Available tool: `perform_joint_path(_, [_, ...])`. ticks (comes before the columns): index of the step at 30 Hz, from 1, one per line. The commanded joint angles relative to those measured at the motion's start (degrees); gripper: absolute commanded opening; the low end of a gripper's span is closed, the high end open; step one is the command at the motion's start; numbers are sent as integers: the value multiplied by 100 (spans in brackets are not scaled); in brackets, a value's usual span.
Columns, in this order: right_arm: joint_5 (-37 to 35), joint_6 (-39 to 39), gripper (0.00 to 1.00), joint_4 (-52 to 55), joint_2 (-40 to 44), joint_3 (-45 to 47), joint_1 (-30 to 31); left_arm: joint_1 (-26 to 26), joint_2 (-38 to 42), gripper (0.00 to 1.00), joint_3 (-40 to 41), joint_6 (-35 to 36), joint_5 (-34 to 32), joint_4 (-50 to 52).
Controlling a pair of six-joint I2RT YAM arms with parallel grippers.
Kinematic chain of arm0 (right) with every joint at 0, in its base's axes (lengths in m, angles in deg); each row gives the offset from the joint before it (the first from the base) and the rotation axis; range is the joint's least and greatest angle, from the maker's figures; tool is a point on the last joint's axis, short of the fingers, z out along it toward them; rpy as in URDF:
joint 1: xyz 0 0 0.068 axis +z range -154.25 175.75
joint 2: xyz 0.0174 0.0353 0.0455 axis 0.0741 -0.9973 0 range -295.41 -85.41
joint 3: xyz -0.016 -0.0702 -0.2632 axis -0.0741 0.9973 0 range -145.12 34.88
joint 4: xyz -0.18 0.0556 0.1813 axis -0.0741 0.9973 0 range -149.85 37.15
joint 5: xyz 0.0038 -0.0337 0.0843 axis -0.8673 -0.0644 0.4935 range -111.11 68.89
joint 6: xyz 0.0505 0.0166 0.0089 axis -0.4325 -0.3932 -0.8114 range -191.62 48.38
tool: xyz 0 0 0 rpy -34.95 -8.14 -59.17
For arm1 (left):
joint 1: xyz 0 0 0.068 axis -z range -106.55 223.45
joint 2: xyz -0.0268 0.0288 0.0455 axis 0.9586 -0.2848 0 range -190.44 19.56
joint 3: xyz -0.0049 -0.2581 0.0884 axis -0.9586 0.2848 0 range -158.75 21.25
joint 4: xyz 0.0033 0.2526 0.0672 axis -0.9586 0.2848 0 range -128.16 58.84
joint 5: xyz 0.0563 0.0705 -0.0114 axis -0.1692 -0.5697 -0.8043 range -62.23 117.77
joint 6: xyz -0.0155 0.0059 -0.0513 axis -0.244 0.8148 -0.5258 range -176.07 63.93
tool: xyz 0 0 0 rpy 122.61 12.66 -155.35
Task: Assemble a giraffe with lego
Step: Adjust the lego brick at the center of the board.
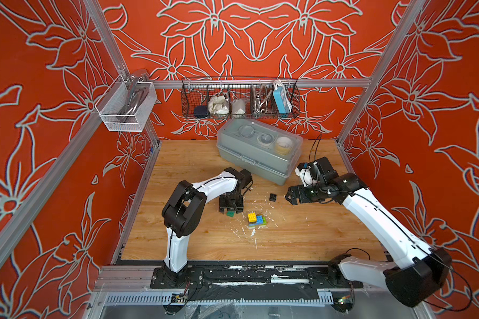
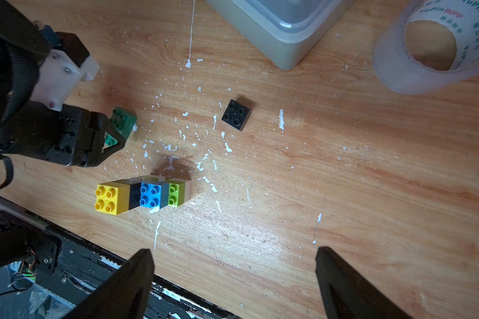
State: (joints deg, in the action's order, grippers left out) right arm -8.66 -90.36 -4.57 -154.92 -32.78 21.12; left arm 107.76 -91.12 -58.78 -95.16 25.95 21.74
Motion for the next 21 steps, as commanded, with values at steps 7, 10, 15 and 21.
perform_joint_path(7, [170,13,96,-62,131,112,-32,15,252,63,149,-292,43,-59])
perform_joint_path(10, [154,-7,96,-66,163,130,-32,15,78,63,260,-300,149,-217])
perform_joint_path(15, [118,4,96,-15,201,92,-34,-23,-54,63,327,-318,-158,-248])
perform_joint_path(21, [74,44,96,50,210,15,-32,-165,-20,63,444,-248,-333,-286])
